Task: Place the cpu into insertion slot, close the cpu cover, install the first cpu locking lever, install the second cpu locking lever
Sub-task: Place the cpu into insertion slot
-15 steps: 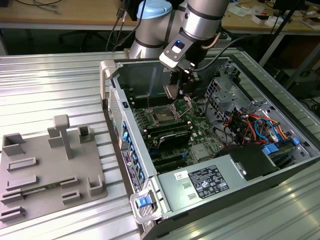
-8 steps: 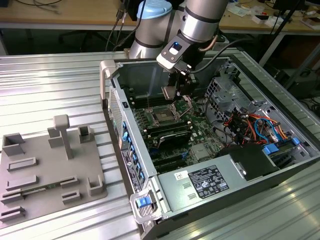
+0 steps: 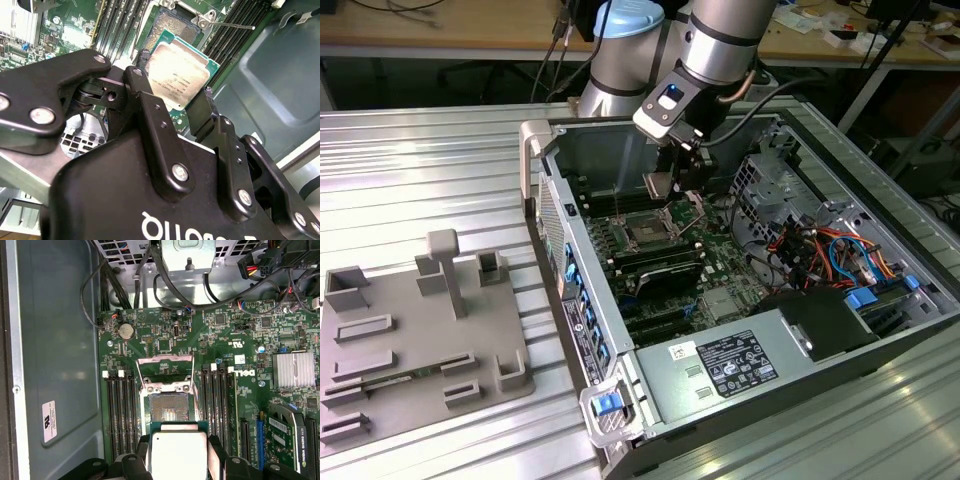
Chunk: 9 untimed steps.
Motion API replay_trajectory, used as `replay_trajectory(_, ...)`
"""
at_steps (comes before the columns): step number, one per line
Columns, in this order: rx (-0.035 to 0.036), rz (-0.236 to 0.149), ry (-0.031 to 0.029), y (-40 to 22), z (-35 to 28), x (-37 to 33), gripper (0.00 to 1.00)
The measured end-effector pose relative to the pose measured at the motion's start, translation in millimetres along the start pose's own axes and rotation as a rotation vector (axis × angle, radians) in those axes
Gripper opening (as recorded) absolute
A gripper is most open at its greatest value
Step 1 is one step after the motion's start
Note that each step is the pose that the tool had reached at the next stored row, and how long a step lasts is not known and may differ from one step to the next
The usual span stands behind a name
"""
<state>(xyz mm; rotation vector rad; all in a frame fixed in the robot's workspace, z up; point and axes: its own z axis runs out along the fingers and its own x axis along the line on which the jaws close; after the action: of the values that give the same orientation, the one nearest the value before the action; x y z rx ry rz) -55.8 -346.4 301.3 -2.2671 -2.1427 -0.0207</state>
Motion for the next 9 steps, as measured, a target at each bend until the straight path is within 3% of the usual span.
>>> replay_trajectory(9, 0.001, 0.017, 0.0001, -0.1, 4.6, 2.3, 0.54)
